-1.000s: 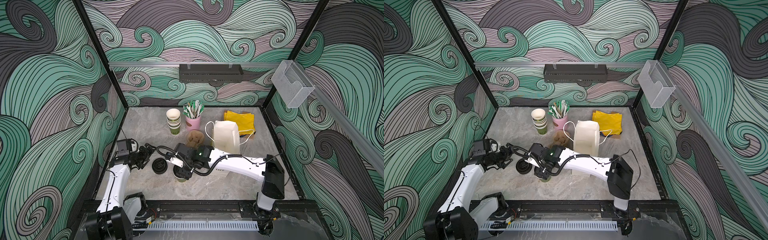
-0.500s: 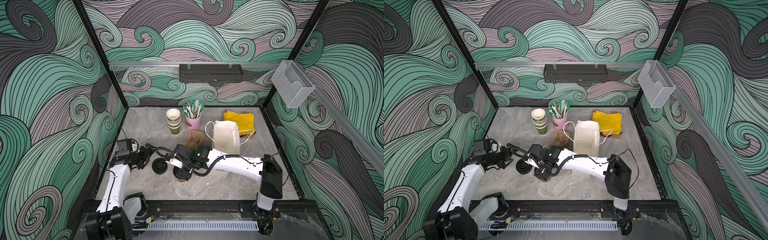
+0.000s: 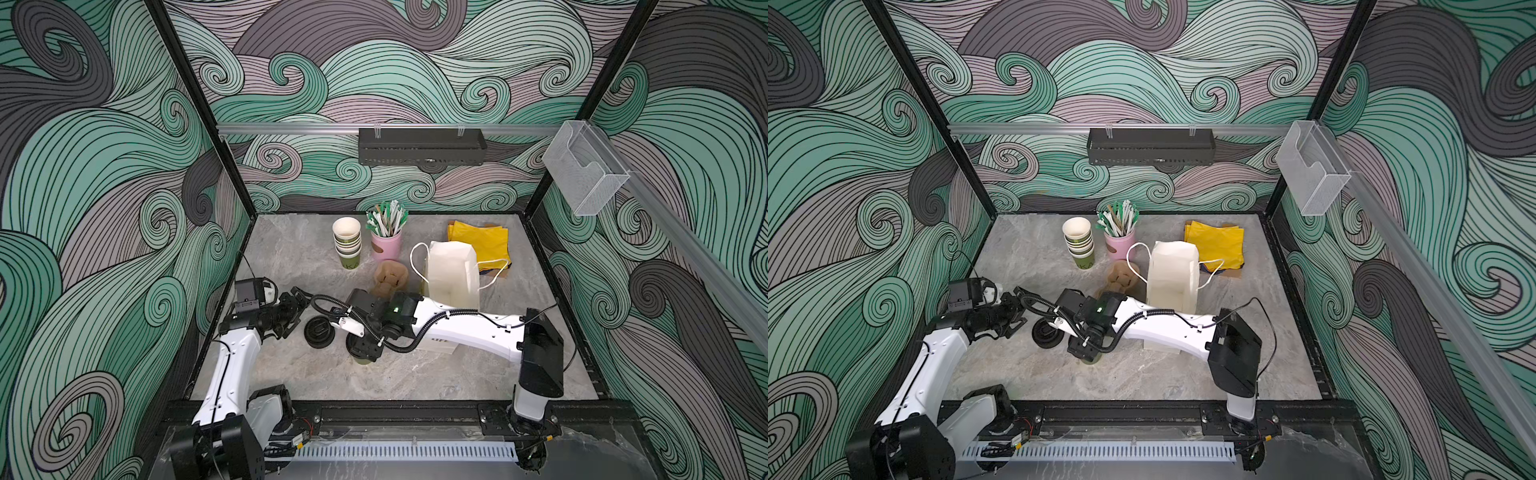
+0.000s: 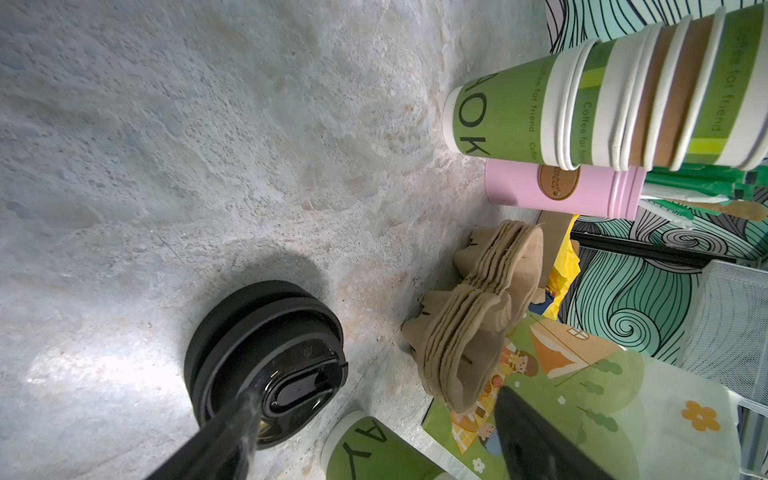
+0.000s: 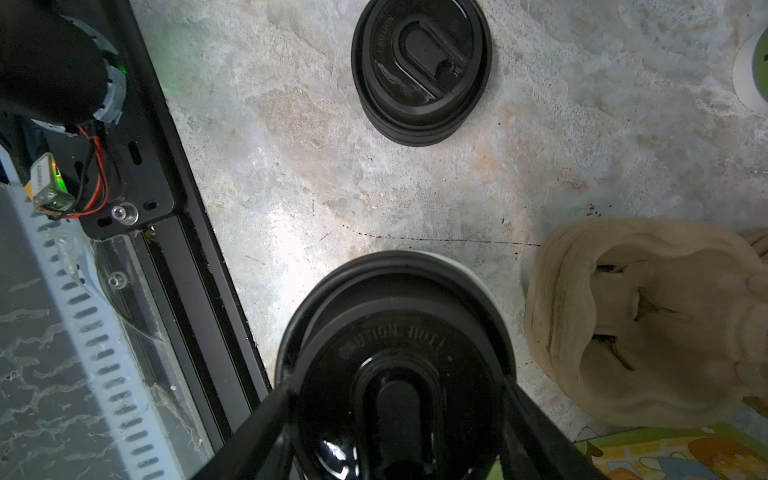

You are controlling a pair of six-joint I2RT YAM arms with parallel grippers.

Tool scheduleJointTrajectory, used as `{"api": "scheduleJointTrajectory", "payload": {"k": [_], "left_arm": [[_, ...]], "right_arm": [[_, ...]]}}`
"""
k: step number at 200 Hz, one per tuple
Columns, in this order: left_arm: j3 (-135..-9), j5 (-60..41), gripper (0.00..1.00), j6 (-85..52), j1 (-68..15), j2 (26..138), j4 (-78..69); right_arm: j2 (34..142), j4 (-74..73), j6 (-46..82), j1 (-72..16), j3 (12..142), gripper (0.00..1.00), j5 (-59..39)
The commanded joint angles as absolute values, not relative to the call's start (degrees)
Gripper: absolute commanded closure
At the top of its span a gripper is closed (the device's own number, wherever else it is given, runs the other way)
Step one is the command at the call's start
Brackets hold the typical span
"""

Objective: Pack the takeout coffee

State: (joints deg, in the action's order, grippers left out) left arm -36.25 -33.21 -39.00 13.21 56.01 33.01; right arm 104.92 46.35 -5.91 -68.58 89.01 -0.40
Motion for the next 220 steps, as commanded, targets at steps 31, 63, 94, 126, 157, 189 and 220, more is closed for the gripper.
{"api": "scheduleJointTrajectory", "payload": {"k": [31,63,94,126,157,189,220], "left_arm": [[-35.96,-33.57,0.09,-38.42,10.89,54.30,35.07],[-34.37,-33.19,0.11,-40.91,6.78,53.17,34.52],[-32.94,-31.75,0.11,-42.34,3.20,51.99,34.96],[-31.57,-31.60,0.11,-42.74,2.46,51.32,35.33],[-31.27,-31.72,0.11,-43.02,1.67,50.62,36.06],[-31.07,-31.54,0.12,-43.32,0.67,49.61,37.20],[-30.62,-31.07,0.12,-43.85,-0.16,48.84,37.50]], "right_arm": [[106.88,48.38,-6.39,-68.64,88.95,0.30,-0.63],[106.03,48.36,-6.93,-68.64,89.41,0.30,-0.23],[104.53,48.32,-7.40,-68.65,90.35,0.29,0.04],[104.44,48.30,-7.63,-68.64,90.40,0.28,1.14],[104.15,47.80,-7.32,-68.66,90.70,0.28,1.27],[103.65,47.65,-7.20,-68.64,91.05,0.29,1.29],[102.88,47.21,-6.76,-68.50,91.06,0.29,0.64]]}}
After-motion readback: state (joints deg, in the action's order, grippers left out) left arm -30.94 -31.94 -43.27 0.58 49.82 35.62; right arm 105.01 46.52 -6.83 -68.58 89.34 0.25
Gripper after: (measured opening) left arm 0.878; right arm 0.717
